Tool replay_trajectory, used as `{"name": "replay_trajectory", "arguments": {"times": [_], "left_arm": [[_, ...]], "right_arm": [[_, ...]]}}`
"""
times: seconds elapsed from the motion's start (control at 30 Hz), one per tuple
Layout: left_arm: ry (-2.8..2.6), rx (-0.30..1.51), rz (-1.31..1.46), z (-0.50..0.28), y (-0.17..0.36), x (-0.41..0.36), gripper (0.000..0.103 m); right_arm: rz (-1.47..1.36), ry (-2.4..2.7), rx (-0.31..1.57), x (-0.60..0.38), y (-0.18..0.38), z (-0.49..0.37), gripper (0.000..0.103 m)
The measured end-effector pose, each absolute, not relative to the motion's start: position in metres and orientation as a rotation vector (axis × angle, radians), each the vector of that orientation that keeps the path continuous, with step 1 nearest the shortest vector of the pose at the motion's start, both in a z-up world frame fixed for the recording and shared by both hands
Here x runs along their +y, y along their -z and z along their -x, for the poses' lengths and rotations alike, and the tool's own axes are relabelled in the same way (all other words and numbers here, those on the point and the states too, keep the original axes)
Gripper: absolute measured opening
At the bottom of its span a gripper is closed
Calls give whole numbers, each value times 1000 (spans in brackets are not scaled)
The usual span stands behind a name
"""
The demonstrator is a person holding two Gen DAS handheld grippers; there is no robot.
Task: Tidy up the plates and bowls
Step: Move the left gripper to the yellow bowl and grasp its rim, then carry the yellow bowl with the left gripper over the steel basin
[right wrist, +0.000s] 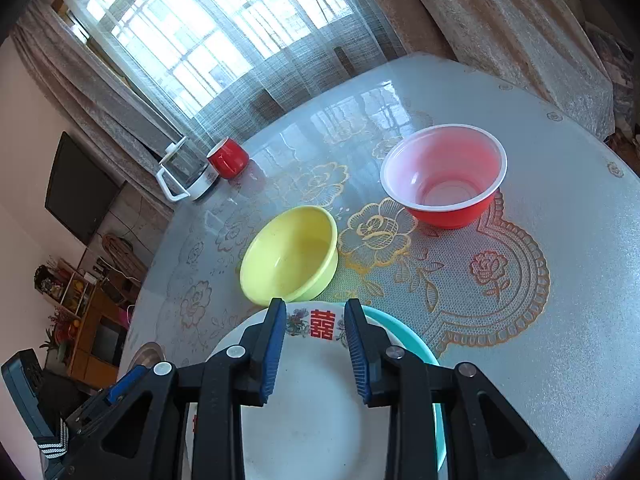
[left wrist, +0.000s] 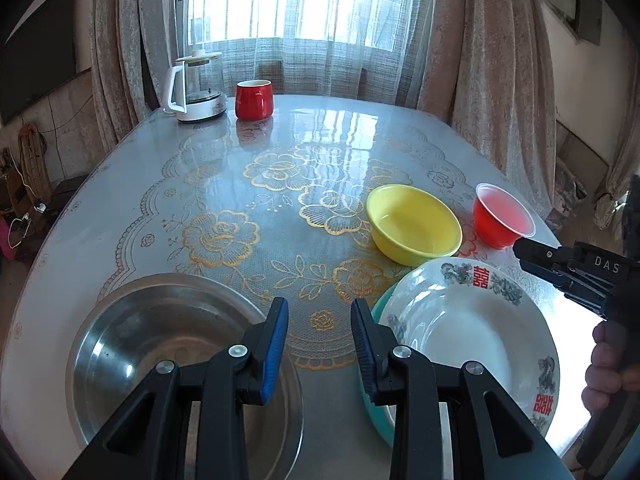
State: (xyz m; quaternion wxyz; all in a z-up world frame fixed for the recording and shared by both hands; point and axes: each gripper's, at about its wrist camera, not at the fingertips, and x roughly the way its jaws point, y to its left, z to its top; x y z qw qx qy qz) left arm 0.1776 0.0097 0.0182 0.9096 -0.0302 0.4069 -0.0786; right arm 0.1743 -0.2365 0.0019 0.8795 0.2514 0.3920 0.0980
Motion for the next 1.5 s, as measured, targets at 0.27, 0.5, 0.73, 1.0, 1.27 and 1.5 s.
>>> {"name": "replay_trajectory", "arguments": {"times": [0.27,0.5,0.73,1.0,1.27,1.5], "left_arm": [[219,890,136,-228,-18,-14,31],[253,936,236,-270,-13,-24,29],[229,990,233,-294,2,-39,27],[237,1028,253,-306,17,-46,11],[250,967,245,-302,2,-43,10],[234,879,204,-280,-28,-33,10]], "right_arm": [[-567,-200,878,-235,6,-215,28],[-596,-183,915,-232,17,-244,26],[-575,-174,945,-229,28,-256,21],[-540,-187,968,-222,36,-261,12],[-529,-193,946,-221,27,-262,12],[-498,-234,894,-211,1,-252,12]]}}
